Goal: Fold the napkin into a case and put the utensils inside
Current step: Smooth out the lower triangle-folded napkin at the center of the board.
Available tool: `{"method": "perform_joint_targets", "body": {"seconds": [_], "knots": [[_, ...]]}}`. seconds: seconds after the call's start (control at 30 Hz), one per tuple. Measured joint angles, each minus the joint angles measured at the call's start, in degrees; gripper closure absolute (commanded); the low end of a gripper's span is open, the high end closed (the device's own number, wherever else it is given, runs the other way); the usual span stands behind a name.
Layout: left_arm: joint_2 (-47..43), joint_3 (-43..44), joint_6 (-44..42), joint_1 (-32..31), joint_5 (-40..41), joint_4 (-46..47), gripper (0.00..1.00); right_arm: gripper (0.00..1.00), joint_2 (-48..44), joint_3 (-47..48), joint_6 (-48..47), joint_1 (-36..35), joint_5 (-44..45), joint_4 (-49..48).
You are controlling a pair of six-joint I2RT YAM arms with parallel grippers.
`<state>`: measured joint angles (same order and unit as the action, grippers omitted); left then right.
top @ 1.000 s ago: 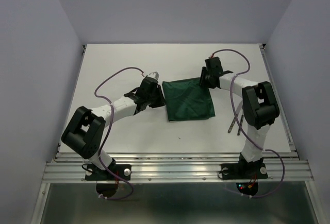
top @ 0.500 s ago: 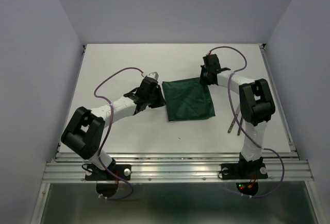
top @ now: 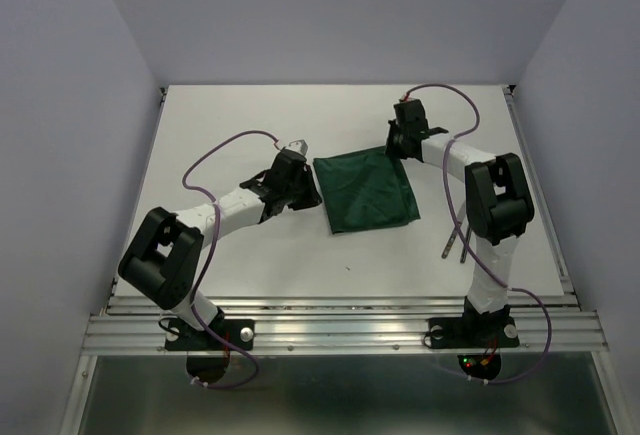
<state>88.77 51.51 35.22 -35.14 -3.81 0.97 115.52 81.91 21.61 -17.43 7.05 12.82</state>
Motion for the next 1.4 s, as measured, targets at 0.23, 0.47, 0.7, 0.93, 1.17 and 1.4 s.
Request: {"method": "perform_joint_targets", "body": {"seconds": [0.23,0.47,0.7,0.93,1.17,1.4], "knots": [[0.0,0.0,-0.3,0.0,0.0,0.0,0.73,0.99,0.0,0.9,0.0,0.0,-0.2,-0.1],[0.0,0.0,-0.7,0.0,-0.5,0.0,0.73,0.99,0.3,2.8,0.0,0.0,-1.1,0.0],[0.0,0.0,-0.9,0.0,-0.9,0.0,0.73,0.53,4.0,8.0,-0.4,0.0,-1.1,-0.7],[0.4,0.0,-1.1,0.0,-1.8,-0.1,0.73,0.5,4.2,5.1,-0.9,0.0,0.6,-0.4],[1.0,0.3,-1.3,0.0,-2.6,-0.1,0.73,0.47,-4.0,-3.3,-0.9,0.2,3.9,-0.8],[1.7,0.6,-1.3,-0.1,-3.4,0.0,0.73,0.28,-6.7,-10.0,-0.5,1.4,4.5,-2.4]]}}
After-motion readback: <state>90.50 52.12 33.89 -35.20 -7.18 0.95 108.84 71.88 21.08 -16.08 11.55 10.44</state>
